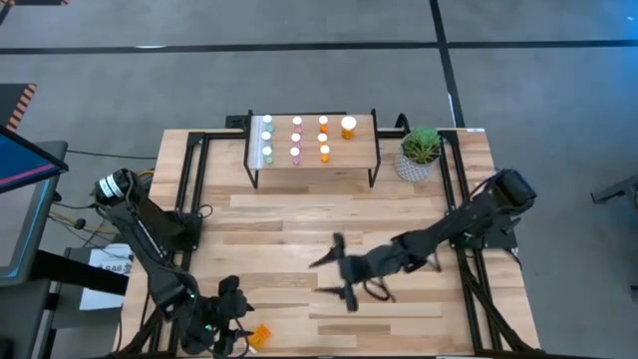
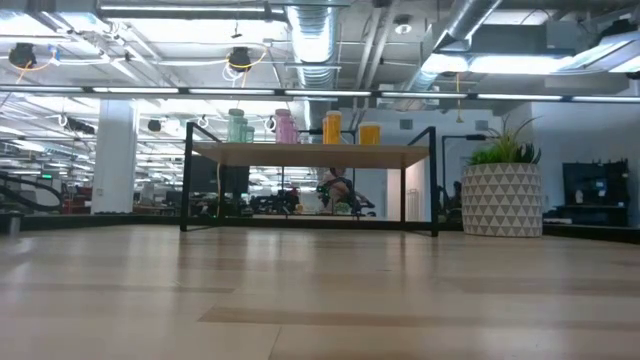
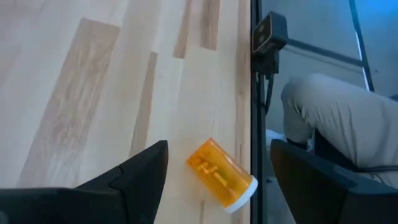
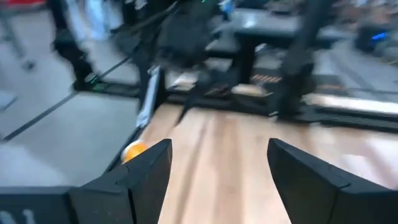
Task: Pick and place medicine bottles onto shelf by color
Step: Put the large orange pill bottle on the shelf aligned with the other large orange pill bottle
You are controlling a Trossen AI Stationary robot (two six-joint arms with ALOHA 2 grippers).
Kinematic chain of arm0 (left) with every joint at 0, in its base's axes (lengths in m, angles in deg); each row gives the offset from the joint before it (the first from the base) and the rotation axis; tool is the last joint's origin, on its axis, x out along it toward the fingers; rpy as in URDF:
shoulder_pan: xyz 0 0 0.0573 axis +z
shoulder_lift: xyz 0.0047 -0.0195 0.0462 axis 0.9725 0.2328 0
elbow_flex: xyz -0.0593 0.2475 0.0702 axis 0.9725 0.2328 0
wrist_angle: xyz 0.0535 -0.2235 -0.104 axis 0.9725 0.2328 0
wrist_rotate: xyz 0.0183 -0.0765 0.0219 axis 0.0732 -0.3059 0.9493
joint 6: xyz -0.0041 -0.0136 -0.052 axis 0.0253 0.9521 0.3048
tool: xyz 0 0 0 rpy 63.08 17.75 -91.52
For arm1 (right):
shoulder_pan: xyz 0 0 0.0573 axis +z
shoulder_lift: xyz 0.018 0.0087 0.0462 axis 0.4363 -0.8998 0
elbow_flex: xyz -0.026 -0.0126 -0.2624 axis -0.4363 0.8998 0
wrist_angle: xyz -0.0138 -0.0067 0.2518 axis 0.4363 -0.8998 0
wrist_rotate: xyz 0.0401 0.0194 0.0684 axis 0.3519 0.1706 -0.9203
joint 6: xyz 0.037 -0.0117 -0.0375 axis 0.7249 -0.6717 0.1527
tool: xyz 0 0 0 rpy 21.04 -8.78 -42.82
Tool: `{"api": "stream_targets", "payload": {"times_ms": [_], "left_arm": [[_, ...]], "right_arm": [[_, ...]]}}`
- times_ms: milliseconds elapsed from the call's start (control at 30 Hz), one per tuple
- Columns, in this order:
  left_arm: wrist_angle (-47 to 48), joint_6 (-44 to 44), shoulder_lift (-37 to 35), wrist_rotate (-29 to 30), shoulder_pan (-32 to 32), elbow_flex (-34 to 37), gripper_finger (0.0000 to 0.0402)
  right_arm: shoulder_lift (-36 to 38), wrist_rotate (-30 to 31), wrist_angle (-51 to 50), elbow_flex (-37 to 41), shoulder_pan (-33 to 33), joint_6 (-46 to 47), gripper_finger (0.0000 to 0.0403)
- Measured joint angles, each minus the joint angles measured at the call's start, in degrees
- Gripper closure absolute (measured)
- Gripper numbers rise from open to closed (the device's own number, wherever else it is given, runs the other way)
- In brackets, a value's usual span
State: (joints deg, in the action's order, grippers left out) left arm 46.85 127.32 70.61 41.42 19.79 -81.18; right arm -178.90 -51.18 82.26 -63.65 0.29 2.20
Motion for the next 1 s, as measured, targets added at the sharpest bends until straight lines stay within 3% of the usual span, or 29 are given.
{"api": "stream_targets", "payload": {"times_ms": [100,267,367,600,700,800,1000], "left_arm": [[-0.09,1.47,-0.57,4.06,-1.52,0.09,0.0133],[-1.44,3.96,-3.56,17.51,-6.62,0.05,0.0133],[-1.48,5.73,-4.44,20.84,-9.21,0.05,0.0133],[-13.49,6.06,3.52,16.1,-9.05,-0.06,0.0144],[-12.47,7.29,8.68,12.56,-7.89,-2.77,0.0159],[-6.12,9.25,12.54,12.67,-7.87,-7.8,0.0174],[15.34,17.98,20.86,9.03,-9.0,-21.54,0.0195]], "right_arm": [[-5.23,-4.51,-1.25,-4.88,0.06,-0.2,0.0119],[-13.17,-12.65,-1.75,-12.07,0.05,0.91,0.0119],[-16.92,-15.82,-2.09,-15.71,-0.05,1.16,0.0119],[-17.81,-16.1,-8.88,-18.06,-0.06,4.08,0.0121],[-16.02,-15.99,-11.54,-17.99,-0.03,4.43,0.0122],[-14.54,-15.43,-14.99,-17.93,-0.04,5.08,0.0122],[-12.6,-12.62,-18.81,-17.99,0.71,5.84,0.0122]]}}
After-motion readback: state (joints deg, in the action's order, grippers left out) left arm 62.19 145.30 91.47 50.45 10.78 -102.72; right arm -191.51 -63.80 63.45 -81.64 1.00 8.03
